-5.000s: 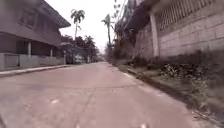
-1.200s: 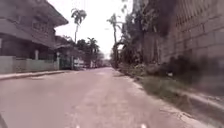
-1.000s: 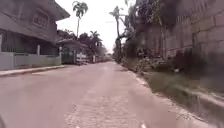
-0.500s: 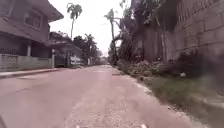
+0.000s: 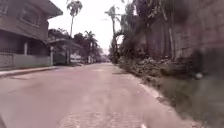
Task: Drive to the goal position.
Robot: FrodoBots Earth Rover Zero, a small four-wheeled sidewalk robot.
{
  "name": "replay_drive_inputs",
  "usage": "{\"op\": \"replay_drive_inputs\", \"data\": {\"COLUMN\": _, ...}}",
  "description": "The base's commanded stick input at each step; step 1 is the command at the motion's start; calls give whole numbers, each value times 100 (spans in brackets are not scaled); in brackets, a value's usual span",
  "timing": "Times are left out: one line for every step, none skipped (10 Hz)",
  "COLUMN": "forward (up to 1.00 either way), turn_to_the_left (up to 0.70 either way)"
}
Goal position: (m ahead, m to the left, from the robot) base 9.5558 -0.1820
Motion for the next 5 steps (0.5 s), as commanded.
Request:
{"op": "replay_drive_inputs", "data": {"forward": 100, "turn_to_the_left": 0}}
{"op": "replay_drive_inputs", "data": {"forward": 100, "turn_to_the_left": 0}}
{"op": "replay_drive_inputs", "data": {"forward": 100, "turn_to_the_left": 0}}
{"op": "replay_drive_inputs", "data": {"forward": 100, "turn_to_the_left": 0}}
{"op": "replay_drive_inputs", "data": {"forward": 100, "turn_to_the_left": 0}}
